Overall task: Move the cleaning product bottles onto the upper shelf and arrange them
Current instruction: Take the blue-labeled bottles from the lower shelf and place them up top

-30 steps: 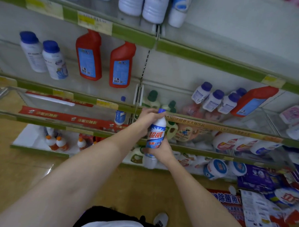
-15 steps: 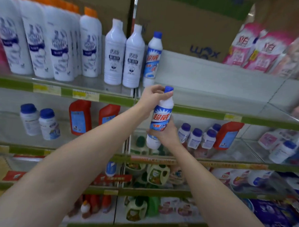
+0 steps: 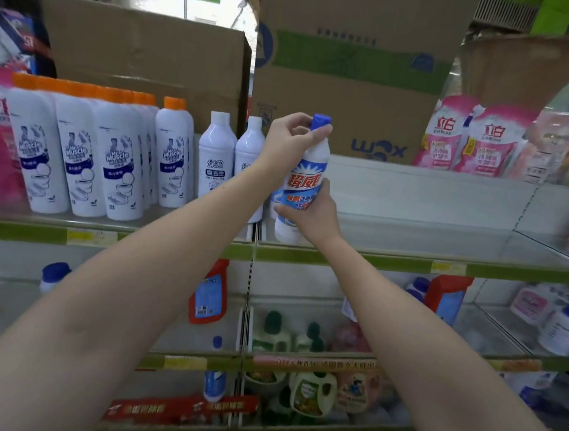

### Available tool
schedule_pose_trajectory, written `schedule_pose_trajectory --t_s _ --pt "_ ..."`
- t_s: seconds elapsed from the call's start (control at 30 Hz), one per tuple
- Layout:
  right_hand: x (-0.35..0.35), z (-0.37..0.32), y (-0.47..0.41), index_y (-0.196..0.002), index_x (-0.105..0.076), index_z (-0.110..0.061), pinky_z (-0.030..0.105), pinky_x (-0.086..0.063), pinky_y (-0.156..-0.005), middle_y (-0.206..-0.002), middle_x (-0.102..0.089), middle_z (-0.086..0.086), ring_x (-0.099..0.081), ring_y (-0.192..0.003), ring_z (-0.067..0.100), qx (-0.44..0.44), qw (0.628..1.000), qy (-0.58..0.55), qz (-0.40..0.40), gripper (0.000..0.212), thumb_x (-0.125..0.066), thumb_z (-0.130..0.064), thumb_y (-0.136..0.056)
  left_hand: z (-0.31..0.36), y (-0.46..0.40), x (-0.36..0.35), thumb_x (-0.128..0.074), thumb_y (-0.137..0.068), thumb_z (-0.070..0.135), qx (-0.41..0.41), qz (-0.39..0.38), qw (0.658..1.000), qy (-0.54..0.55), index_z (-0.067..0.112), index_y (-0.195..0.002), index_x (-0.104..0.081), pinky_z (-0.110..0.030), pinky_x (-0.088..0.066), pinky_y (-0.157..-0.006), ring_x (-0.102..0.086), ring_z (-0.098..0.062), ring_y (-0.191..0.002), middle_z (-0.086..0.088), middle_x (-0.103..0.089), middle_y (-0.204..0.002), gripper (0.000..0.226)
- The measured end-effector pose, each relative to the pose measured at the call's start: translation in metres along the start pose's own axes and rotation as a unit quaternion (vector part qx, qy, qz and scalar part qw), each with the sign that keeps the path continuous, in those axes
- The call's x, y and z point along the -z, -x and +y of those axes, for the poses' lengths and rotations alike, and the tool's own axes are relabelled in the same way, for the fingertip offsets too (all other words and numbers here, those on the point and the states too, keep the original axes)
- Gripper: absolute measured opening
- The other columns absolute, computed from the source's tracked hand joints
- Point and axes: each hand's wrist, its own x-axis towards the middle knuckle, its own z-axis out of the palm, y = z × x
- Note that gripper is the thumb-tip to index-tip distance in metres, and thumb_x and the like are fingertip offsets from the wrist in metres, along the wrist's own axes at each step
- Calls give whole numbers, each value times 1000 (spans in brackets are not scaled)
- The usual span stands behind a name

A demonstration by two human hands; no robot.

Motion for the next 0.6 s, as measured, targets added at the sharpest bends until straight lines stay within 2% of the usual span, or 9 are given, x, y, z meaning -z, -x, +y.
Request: schedule_pose_trajectory --t_s 0.1,0.17,0.23,0.37,0.47,0.6 --pt "-10 9 -11 -118 -52 -17 12 -47 -69 -111 -67 -3 -65 -96 10 -27 999 18 -3 69 -95 -29 -66 -16 -17 4 -71 -92 31 3 -15 998 -69 13 -107 -65 -41 -61 -85 -73 -24 -90 -7 -75 -97 24" --pt "-14 19 -15 -116 -55 -15 10 -45 -65 -107 -67 -4 -66 -94 11 -49 999 22 7 66 -95 -30 -66 -26 -29 9 -70 -94 30 10 -11 996 -94 14 -110 -60 -43 -60 -84 -72 -25 -88 -9 -74 -96 25" --pt "-17 26 -23 -113 -56 -15 11 -44 -63 -105 -67 -4 -65 -91 10 -64 998 23 0 61 -94 -29 -68 -33 -40 13 -67 -96 28 16 4 993 -116 17 -119 -54 -40 -61 -85 -71 -26 -93 -10 -71 -102 29" --pt "-24 36 -39 -118 -53 -14 19 -45 -71 -114 -68 1 -65 -99 16 -85 995 42 -23 63 -92 -30 -71 -46 -57 10 -66 -96 26 -1 -20 975 -222 26 -130 -48 -33 -60 -78 -67 -22 -94 -4 -63 -111 38" --pt "-28 43 -50 -122 -51 -11 24 -44 -77 -121 -67 4 -65 -109 22 -87 994 63 -24 66 -90 -33 -74 -50 -66 7 -72 -90 24 -5 -58 953 -297 22 -132 -42 -28 -55 -71 -64 -23 -92 -7 -60 -112 51" --pt "-32 49 -72 -123 -50 -11 28 -44 -79 -123 -67 5 -64 -112 25 -101 989 94 -52 69 -90 -38 -73 -54 -77 11 -84 -77 17 -23 -108 905 -412 16 -136 -32 -37 -57 -75 -63 -27 -94 -10 -61 -107 79"
